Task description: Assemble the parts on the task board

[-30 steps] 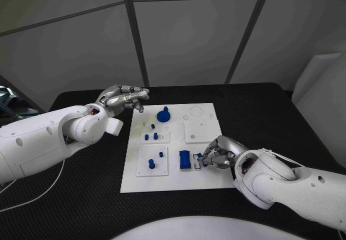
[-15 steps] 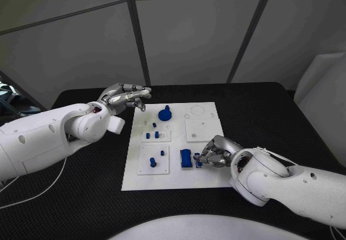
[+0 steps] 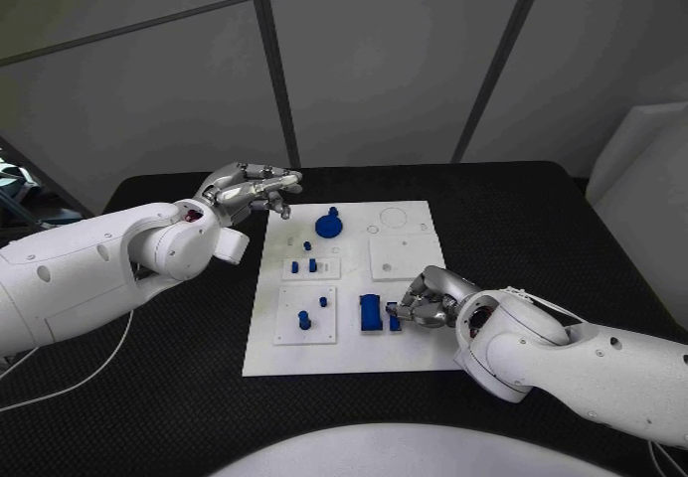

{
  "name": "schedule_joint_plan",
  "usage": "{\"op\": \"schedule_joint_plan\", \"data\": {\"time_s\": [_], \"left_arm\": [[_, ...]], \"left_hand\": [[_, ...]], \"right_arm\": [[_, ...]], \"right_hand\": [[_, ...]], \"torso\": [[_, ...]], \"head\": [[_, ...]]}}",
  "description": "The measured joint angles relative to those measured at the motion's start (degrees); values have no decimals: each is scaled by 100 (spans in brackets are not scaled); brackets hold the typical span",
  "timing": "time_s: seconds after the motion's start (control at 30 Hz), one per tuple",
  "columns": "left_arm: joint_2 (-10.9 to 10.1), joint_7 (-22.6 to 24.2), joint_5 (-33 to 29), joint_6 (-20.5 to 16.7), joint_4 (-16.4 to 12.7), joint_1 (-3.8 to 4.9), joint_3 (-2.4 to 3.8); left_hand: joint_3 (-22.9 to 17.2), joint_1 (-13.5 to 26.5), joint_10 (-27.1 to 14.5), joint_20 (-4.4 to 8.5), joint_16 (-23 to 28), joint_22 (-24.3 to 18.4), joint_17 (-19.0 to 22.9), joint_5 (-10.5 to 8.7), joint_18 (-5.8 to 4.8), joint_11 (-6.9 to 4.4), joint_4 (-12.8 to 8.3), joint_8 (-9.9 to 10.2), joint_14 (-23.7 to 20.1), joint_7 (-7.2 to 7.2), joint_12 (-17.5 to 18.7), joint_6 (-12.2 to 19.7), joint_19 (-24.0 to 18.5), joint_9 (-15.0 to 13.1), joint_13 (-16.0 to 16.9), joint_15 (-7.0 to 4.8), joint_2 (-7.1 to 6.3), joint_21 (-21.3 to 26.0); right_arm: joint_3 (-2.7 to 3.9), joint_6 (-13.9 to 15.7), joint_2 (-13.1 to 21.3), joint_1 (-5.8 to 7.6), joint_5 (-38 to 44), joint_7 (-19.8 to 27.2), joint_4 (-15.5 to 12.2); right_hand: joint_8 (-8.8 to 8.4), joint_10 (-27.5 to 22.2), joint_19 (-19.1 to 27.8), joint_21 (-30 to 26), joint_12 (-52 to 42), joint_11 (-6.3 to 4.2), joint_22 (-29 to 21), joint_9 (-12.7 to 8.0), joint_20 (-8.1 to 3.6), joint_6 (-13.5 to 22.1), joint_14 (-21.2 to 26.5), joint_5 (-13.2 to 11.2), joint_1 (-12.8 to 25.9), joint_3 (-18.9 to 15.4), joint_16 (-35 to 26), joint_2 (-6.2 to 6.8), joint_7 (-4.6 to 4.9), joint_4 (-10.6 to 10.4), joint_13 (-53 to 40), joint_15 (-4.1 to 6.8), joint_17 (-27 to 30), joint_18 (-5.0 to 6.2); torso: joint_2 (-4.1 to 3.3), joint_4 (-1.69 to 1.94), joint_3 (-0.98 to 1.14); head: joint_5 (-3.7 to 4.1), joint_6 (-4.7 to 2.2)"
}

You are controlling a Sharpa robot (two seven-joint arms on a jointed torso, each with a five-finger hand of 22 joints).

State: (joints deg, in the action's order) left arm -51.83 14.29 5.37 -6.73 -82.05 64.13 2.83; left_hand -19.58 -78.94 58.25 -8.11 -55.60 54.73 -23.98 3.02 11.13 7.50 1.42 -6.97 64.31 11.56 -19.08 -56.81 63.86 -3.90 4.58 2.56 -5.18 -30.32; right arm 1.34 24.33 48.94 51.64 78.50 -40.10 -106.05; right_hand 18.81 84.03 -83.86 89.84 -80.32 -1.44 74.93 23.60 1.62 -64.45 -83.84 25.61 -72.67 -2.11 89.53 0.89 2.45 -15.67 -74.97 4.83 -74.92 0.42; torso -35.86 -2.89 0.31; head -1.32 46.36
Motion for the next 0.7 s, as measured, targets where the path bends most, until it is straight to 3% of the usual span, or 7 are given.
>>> {"op": "schedule_joint_plan", "data": {"time_s": [0.27,0.4,0.57,0.7], "left_arm": [[-5,-6,0,5,-2,0,0],[-8,-9,0,8,-3,0,0],[-10,-10,0,10,-2,0,1],[-10,-11,0,11,5,0,1]], "left_hand": [[0,0,-19,0,0,0,0,0,0,-19,0,0,0,-20,0,20,0,0,0,0,0,22],[0,0,-19,0,0,1,0,0,0,-19,0,0,0,-21,0,20,0,0,0,0,0,22],[0,0,-19,0,0,-5,-1,0,0,-19,0,0,0,-21,0,20,0,0,0,0,-1,22],[0,0,-19,0,0,-5,-1,0,0,-19,0,0,0,-21,0,20,0,0,0,0,-1,22]], "right_arm": [[-2,-29,-1,-1,54,-3,0],[-7,-27,18,-6,109,-7,-50],[-15,22,82,-16,202,1,-155],[-15,73,136,-16,270,61,-224]], "right_hand": [[0,0,-20,0,0,0,0,60,-20,24,-21,-28,-2,-33,0,2,-24,33,0,21,0,0],[65,-1,-20,0,0,0,0,139,-20,67,-21,-307,-24,-75,0,23,-34,41,0,21,0,0],[117,-1,-20,0,0,1,-1,242,-20,100,-21,-537,98,-270,0,144,-11,-39,2,20,1,0],[172,0,-20,0,0,0,-1,328,-20,127,-21,-906,98,-386,0,144,-21,-30,2,21,1,1]], "torso": [[4,-6,3],[4,-6,6],[4,-6,8],[8,-7,8]], "head": [[0,1],[2,-5],[2,-14],[2,-18]]}}
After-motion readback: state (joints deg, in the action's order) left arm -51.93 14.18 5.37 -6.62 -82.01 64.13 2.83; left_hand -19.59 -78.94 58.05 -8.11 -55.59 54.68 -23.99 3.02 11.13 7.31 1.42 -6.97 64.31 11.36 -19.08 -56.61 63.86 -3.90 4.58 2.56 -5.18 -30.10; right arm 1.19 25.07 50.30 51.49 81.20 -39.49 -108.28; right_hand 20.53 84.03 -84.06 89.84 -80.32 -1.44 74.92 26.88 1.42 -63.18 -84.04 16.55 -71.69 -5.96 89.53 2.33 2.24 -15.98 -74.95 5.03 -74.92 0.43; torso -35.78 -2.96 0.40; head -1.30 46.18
